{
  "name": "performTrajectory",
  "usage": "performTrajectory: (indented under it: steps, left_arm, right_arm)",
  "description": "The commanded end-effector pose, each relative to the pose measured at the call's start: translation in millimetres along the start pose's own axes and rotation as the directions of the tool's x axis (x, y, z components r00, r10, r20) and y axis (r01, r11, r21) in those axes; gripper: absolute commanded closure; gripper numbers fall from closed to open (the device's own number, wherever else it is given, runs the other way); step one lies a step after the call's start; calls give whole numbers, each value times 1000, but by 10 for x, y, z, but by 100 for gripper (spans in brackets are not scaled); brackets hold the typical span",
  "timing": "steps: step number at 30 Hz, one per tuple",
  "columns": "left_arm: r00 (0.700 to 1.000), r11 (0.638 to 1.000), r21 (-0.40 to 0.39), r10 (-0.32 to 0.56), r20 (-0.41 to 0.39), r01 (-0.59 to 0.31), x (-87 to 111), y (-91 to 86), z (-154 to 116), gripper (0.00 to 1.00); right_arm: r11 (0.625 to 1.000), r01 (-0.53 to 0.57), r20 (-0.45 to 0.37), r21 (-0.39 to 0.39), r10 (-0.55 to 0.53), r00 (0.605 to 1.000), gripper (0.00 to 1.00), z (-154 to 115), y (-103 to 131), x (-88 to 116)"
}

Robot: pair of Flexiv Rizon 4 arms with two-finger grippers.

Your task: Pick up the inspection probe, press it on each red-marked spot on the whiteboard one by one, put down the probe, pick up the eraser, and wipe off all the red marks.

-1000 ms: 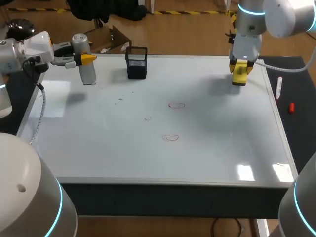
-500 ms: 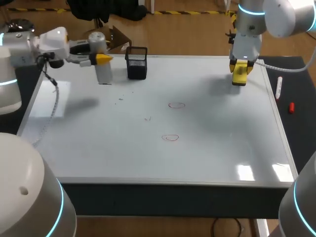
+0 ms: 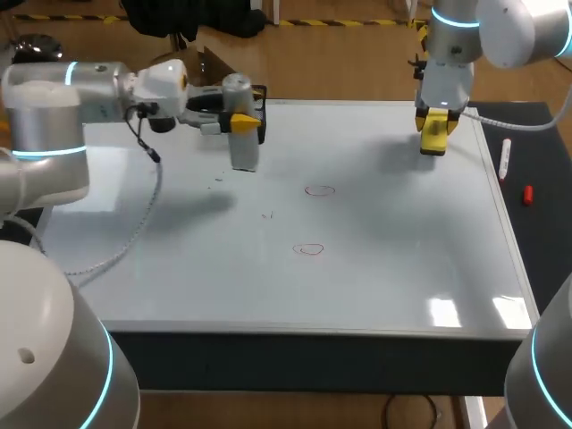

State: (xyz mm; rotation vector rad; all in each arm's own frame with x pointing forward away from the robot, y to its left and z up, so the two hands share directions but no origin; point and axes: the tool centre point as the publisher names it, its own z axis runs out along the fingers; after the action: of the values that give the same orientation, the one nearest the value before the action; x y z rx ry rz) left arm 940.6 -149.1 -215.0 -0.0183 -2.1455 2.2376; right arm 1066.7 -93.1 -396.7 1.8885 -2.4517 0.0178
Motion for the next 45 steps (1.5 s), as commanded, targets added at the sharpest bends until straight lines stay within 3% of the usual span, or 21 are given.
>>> performTrajectory:
  steps: [1, 12, 19, 27, 45]
  left_arm:
    - [999, 1000, 3, -15, -35, 15, -40, 65, 282, 100]
    - [995, 999, 5, -36, -97, 36, 59, 293, 914, 100]
    - [996, 999, 3, -40, -77, 40, 49, 431, 1160, 100]
    - [999, 999, 1, -34, -35, 34, 28, 577, 1301, 100]
    - [999, 999, 15, -43, 16, 43, -154, 776, 1320, 100]
  right_arm:
    - [1000, 2, -2, 1, -2, 1000, 100, -9, -5, 6]
    - [1000, 2, -2, 1, -2, 1000, 100, -9, -5, 6]
    - [1000, 2, -2, 1, -2, 1000, 100, -9, -5, 6]
    - [1000, 2, -2, 1, -2, 1000, 100, -9, -5, 6]
    - [1000, 2, -2, 1, -2, 1000, 100, -9, -5, 6]
